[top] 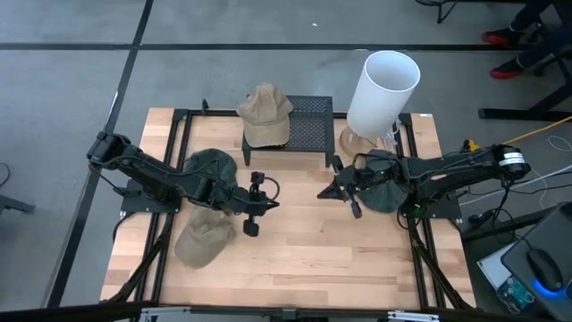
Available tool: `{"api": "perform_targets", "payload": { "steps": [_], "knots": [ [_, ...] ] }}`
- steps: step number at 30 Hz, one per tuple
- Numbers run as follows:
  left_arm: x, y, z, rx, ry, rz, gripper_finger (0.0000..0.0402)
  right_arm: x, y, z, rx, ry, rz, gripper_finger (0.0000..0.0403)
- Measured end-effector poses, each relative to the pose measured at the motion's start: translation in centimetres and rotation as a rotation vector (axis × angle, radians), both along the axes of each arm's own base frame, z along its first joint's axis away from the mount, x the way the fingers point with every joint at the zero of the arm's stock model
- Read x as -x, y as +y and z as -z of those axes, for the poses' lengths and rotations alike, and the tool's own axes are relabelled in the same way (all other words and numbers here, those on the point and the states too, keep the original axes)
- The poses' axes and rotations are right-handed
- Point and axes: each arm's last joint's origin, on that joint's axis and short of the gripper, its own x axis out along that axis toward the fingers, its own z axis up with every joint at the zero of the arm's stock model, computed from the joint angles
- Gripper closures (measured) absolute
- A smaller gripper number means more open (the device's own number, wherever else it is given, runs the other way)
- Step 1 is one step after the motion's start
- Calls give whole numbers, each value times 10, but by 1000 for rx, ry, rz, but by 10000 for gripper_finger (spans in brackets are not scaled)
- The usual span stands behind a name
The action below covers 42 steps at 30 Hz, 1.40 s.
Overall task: Pick & Place hat
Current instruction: Put the right dark green cap on the shelf
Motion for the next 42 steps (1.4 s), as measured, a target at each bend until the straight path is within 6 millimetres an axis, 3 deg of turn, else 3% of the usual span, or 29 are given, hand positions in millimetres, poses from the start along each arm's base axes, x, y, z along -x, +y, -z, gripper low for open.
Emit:
{"api": "perform_targets", "payload": {
  "steps": [7,37,42],
  "knots": [
    [2,-3,-2,-40,34,174,396,0,1,-3,-67,-3,-25,395],
    [2,-3,-2,21,23,151,394,0,1,-6,-107,-24,-19,395],
    [-1,-5,-7,208,-32,116,395,-1,0,-6,-97,-32,25,395]
  ]
}}
